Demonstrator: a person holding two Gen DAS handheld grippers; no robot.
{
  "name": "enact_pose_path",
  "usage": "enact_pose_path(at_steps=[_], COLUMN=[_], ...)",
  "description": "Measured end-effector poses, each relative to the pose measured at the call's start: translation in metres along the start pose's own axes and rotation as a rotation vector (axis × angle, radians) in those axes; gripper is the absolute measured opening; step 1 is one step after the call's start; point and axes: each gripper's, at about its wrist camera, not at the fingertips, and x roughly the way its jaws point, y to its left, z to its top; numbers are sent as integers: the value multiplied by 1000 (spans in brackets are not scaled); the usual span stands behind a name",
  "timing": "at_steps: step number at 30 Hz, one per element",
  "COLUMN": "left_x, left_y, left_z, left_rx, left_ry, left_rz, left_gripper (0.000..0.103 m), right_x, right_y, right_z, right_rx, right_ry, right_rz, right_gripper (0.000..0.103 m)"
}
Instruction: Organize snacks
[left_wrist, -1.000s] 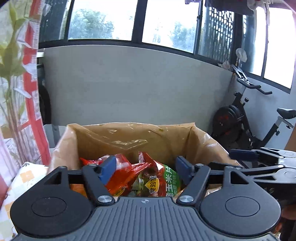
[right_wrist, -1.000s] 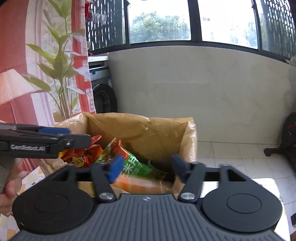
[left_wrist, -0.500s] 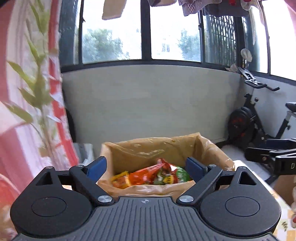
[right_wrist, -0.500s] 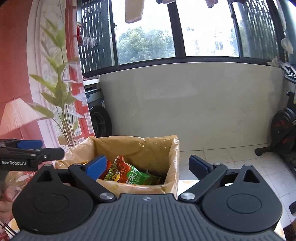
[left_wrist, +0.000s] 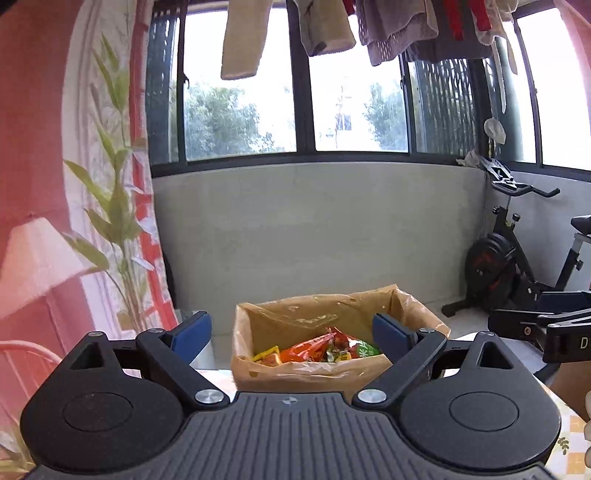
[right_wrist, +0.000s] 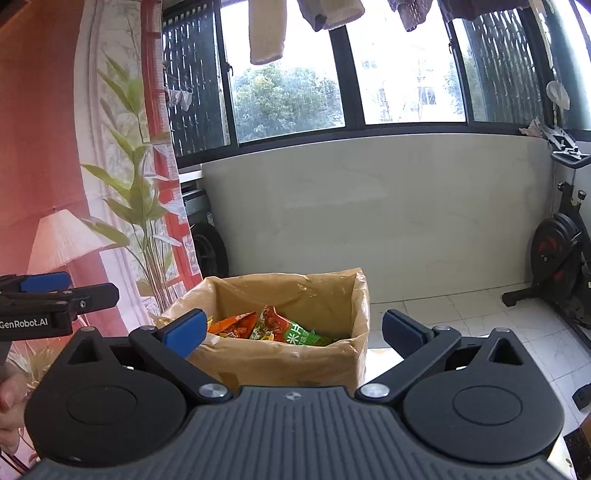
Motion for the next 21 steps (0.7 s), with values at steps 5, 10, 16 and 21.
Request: enact_pose_path(at_steps=[5,10,16,21], left_x=[-28,-52,-69,-80], left_y=[3,6,7,6], left_z=[0,-3,-6,-5], left_rx=[-11,-25,-45,-31], left_ry=[-26,-48,-61,-78], left_rz=[5,18,17,25], left_gripper=[95,95,95,95], right_x=[-15,-32,-47,-54], right_y=[7,14,23,28], right_z=[-2,-2,-2,-4], right_rx=[26,36,19,11], right_ry=[-6,-20,-42,-44], right_rz=[1,-16,-41,-46], right_gripper=[103,103,103,103])
